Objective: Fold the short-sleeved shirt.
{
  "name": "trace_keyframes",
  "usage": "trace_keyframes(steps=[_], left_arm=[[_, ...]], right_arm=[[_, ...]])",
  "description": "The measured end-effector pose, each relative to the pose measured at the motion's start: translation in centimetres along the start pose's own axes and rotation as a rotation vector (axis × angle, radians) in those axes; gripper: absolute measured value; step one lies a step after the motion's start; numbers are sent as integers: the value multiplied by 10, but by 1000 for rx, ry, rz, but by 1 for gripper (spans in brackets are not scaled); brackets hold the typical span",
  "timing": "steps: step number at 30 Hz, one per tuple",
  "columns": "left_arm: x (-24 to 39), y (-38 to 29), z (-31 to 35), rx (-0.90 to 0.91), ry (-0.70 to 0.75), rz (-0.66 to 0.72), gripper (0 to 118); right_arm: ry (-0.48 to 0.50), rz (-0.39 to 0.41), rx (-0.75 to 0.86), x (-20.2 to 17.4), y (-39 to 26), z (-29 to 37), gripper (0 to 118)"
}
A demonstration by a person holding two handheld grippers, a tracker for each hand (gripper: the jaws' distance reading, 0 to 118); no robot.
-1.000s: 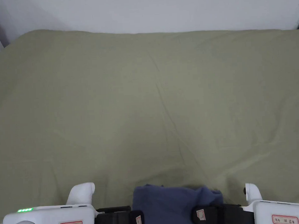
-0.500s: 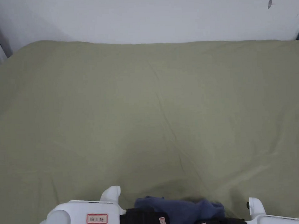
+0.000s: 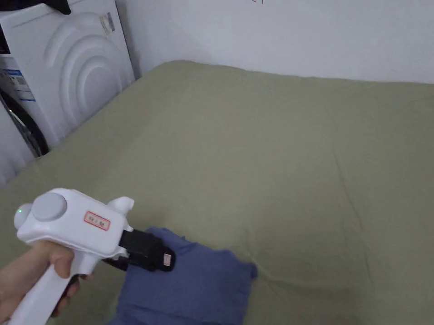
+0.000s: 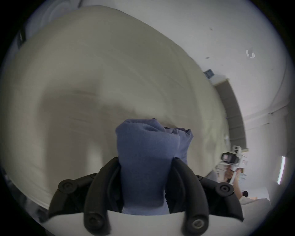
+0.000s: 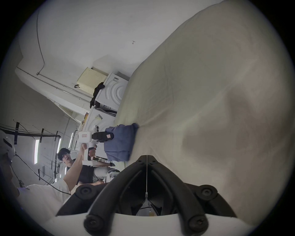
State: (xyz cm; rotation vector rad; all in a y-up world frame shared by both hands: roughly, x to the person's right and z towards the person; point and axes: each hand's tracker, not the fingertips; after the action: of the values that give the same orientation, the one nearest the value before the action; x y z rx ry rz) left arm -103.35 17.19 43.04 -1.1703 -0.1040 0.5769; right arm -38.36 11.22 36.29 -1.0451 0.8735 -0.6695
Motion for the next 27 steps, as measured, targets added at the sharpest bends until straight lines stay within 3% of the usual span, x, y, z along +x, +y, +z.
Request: trace_keyframes(steps=[3, 10, 11, 12, 13, 20, 21, 22, 23, 24, 25, 27], left_arm=[[-39, 31, 26, 10, 79, 29, 40], [-42, 57, 32, -29, 138, 6, 44], [-38, 56, 32, -27, 137, -2, 61], [-53, 60, 33, 4, 187, -15, 96], [-51, 60, 34, 30, 209, -22, 114], [-47, 45, 71, 186, 327, -4, 118], [-40, 41, 75, 222, 325, -2, 109], [-26, 34, 78, 271, 320, -10, 91], [-9, 26, 80, 322, 264, -12, 63], [8, 17, 77, 346, 233, -38, 63], [32, 5, 73, 433, 238, -47, 51], [85, -16, 62, 497, 292, -134, 0]], right_arm=[[-13, 9, 26, -6, 3, 5, 3], [-50, 5, 49, -5, 11, 9, 3], [-53, 4, 49, -4, 11, 10, 3], [-53, 2, 50, -3, 12, 10, 3], [-51, 0, 52, -2, 13, 11, 3], [-39, 26, 64, -14, 14, 19, 3], [-31, 35, 71, -17, 15, 23, 3], [-23, 49, 78, -22, 17, 27, 3], [-31, 72, 100, -30, 18, 31, 3], [-51, 99, 124, -38, 19, 35, 3], [-75, 141, 149, -48, 20, 42, 3], [-144, 225, 224, -72, 20, 55, 3]])
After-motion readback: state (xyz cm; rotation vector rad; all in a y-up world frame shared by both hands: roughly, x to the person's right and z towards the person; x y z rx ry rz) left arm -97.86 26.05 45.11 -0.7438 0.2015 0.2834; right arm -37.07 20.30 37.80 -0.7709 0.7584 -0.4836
